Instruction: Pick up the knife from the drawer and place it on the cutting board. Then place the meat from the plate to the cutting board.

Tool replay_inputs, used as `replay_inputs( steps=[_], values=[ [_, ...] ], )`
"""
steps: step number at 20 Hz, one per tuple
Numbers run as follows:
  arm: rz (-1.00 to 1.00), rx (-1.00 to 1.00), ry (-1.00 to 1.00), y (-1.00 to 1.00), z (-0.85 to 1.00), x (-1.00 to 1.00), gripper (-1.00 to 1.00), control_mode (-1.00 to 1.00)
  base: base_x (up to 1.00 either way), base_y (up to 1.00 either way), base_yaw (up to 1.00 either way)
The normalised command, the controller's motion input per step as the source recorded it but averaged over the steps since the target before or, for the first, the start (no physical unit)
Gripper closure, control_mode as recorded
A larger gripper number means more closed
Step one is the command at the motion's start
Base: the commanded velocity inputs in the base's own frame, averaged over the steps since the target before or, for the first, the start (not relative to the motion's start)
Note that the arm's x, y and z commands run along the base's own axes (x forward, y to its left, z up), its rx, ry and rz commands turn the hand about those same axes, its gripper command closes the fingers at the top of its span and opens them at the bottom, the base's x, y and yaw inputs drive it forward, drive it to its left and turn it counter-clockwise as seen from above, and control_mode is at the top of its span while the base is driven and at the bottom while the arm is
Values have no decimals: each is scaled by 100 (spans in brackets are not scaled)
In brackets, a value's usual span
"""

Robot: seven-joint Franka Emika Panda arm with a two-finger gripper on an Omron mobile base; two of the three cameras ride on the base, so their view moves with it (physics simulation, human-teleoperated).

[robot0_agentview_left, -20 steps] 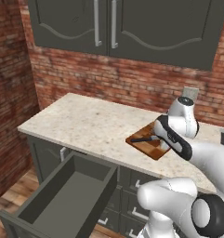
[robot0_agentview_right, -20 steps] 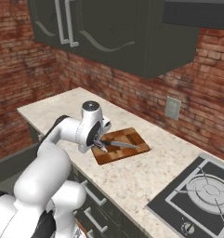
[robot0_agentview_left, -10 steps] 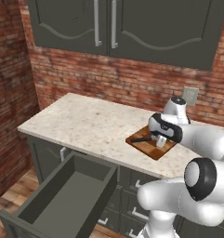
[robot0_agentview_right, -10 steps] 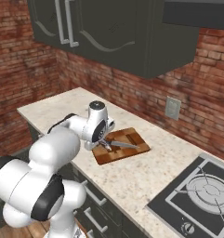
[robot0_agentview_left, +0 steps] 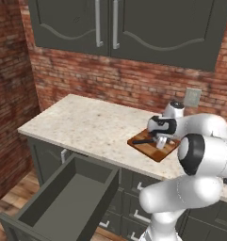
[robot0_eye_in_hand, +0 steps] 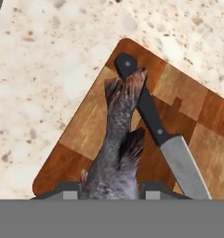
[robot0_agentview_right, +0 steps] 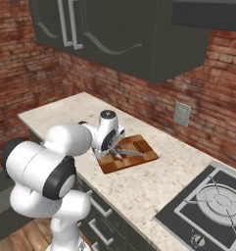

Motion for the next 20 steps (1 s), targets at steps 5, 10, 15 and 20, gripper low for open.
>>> replay_inputs(
  steps=[5, 10, 15, 20],
  values=[
    [0, 0, 0, -11, -27, 31, 100, -100, 0, 0, 0],
    [0, 0, 0, -4, -24, 32, 100, -100, 0, 0, 0],
    [0, 0, 0, 0, -25, 36, 100, -100, 0, 0, 0],
    [0, 0, 0, 0, -27, 37, 100, -100, 0, 0, 0]
  ],
)
